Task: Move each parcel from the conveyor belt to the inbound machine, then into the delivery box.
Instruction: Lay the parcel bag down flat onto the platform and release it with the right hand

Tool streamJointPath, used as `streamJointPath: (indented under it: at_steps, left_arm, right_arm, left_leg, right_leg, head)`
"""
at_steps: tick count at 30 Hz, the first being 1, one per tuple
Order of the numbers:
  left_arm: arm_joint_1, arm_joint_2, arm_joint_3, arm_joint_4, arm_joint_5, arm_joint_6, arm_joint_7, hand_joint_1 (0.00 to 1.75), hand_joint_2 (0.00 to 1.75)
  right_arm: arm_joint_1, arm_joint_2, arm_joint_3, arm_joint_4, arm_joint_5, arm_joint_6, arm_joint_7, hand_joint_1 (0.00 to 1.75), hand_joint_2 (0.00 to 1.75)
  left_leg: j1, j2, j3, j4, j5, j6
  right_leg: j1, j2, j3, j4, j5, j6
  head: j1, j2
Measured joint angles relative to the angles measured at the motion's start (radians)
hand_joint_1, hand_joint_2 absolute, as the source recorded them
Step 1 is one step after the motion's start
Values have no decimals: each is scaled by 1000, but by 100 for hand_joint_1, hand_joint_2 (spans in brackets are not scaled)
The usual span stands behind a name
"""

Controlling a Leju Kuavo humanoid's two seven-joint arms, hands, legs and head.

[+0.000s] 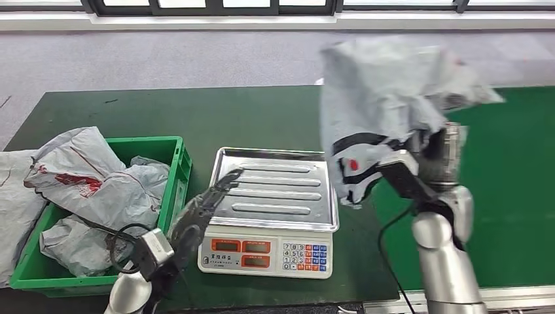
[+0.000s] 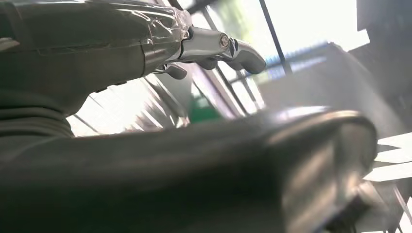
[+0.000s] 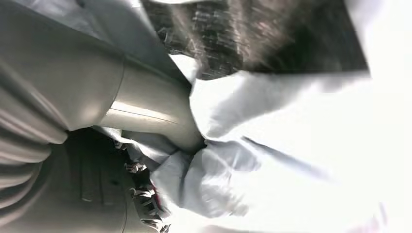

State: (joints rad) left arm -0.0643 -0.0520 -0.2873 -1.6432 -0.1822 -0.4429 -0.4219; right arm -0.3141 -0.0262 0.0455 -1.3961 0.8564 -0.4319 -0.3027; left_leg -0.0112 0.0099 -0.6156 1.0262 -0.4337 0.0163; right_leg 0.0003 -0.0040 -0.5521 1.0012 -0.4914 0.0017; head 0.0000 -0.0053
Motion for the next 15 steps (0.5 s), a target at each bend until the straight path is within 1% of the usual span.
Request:
streamJointPath:
  at_steps: [2, 4, 6, 9, 12, 15]
  left_arm:
    - [-20, 9, -43, 24, -2, -25, -10, 0, 0]
    - [-29, 20, -66, 40, -2, -32, -13, 0, 0]
    - [-34, 30, -79, 49, -2, -36, -15, 0, 0]
    - [-42, 39, -91, 60, 5, -46, -21, 0, 0]
    - [-43, 45, -95, 66, 31, -66, -33, 0, 0]
    - [-39, 47, -95, 67, 49, -66, -36, 0, 0]
  right_arm:
    - [-19, 8, 81, 104, -29, -15, 18, 175, 175]
    - [-31, 9, 131, 161, -45, -15, 36, 175, 175]
    - [-37, 8, 169, 191, -53, -7, 48, 175, 175]
    - [-40, 6, 205, 218, -63, 11, 53, 175, 175]
    - [-37, 6, 225, 231, -86, 55, 57, 175, 175]
    - [-27, 6, 239, 235, -99, 80, 62, 175, 175]
  left_leg:
    - [0, -9, -3, 0, 3, 0]
    - [0, -15, -5, 0, 4, 0]
    - [0, -14, -6, -1, 4, -1]
    - [0, -14, -6, -1, 3, -2]
    - [0, -14, -7, -1, 2, -2]
    - [0, -14, -7, -1, 2, -2]
  right_leg:
    - [0, -9, 0, 1, 0, 0]
    - [0, -14, 0, 1, 0, 0]
    - [0, -13, -1, 1, -1, -1]
    - [0, -12, -2, 1, -2, -1]
    - [0, -12, -2, 1, -2, -1]
    - [0, -12, -2, 1, -2, -1]
  head:
    - [0, 0]
    - [0, 0]
    - [0, 0]
    - [0, 0]
    - [0, 0]
    - [0, 0]
